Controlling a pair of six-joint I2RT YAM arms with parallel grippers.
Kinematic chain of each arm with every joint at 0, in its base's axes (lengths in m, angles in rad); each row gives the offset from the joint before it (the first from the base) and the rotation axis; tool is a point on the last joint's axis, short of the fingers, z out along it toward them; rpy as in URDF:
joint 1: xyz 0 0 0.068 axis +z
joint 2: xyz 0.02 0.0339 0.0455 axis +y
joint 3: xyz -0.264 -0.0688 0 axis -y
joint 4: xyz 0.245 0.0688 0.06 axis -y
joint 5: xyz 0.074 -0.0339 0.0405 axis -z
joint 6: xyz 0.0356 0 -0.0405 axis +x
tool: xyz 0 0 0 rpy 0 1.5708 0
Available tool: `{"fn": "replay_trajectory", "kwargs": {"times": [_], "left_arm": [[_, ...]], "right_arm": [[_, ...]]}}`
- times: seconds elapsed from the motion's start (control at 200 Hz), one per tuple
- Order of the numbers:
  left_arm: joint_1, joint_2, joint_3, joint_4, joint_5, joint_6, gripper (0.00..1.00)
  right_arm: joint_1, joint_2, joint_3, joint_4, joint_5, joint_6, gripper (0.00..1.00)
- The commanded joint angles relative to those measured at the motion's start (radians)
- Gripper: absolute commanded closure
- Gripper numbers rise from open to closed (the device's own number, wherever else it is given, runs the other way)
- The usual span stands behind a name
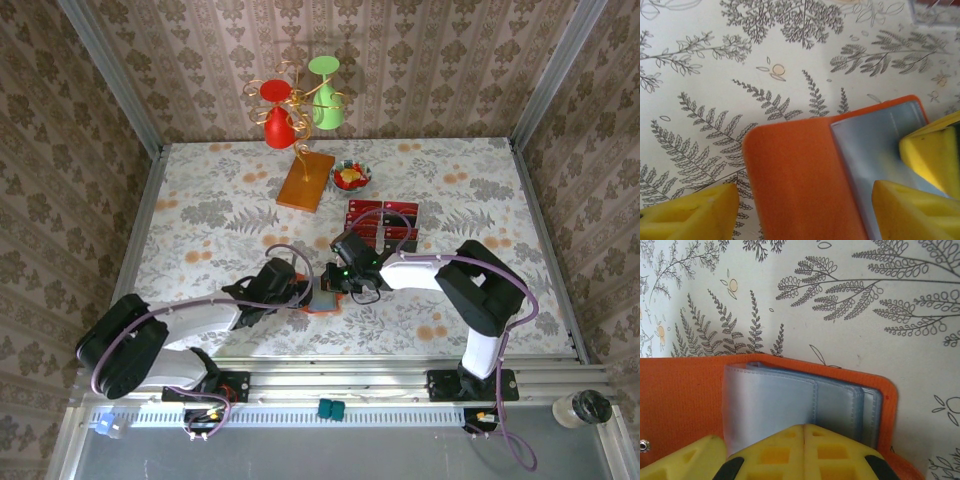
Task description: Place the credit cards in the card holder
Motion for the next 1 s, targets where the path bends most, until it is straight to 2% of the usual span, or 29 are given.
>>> {"fn": "replay_trajectory", "kwargs": {"times": [0.0, 0.265, 0.435, 0.575, 0.78, 0.995], "left_arm": [[0.007, 0.027, -0.006, 0.006, 0.006, 0.028, 0.30], [0.004, 0.105, 0.005, -0.007, -0.003, 0.045, 0.39], [0.001, 0.115, -0.006, 0.006, -0.003, 0.039, 0.42], [-0.002, 0.111, -0.009, 0.011, -0.006, 0.036, 0.44], [-0.007, 0.098, -0.014, 0.010, -0.011, 0.033, 0.44], [-0.010, 0.078, -0.017, 0.007, -0.019, 0.031, 0.44]], "right_arm": [[0.007, 0.019, -0.016, 0.024, -0.017, 0.025, 1.00], [0.005, 0.008, -0.017, 0.028, -0.028, 0.034, 1.00], [-0.014, -0.052, -0.018, 0.004, -0.023, 0.026, 0.67], [-0.017, -0.073, -0.020, -0.010, 0.000, 0.026, 0.54], [-0.017, -0.048, -0.026, 0.017, -0.010, 0.043, 0.51], [-0.017, -0.013, -0.022, 0.063, -0.063, 0.059, 0.57]]}}
